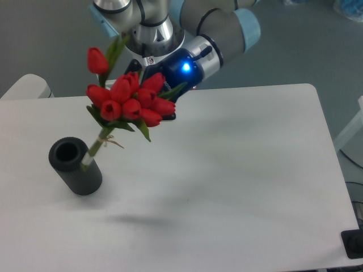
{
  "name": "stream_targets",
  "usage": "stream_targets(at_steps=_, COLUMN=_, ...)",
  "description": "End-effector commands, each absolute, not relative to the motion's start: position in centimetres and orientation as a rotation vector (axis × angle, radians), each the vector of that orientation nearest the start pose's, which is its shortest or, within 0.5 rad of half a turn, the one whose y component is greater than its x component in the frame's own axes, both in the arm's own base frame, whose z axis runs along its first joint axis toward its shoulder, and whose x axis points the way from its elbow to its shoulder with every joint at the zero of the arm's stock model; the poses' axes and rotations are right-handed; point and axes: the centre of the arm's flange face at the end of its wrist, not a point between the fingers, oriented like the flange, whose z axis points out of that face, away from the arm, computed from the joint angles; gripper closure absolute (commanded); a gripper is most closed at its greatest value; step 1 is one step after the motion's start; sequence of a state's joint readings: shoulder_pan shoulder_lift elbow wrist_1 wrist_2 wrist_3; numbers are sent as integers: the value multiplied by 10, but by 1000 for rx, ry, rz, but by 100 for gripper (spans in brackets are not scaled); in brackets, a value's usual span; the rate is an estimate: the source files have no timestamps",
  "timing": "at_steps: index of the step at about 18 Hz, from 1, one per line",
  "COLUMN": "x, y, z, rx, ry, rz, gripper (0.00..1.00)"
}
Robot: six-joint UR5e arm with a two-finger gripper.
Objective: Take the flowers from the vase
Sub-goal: 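Carry the tulips away from the vase and lower them toward the table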
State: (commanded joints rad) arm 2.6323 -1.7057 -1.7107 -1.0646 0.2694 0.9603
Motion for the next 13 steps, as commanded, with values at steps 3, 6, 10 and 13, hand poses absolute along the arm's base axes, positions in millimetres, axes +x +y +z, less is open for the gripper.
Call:
stream_targets(at_steps=3, x=-378, y=471, z=481, rx=-1988, ry=87, rz=-462, gripper=82)
stream_targets(at_steps=6, x=-394, y=480, z=487, rx=-2060, ry=100, rz=-385, gripper=82)
stream_targets(at_steps=10, x=-408, y=480, z=480, rx=-2185, ry=92, rz=-284, gripper=84)
stream_targets(at_steps=13, x=-412, y=482, z=470, rx=-2294, ry=156, rz=-176, gripper=84)
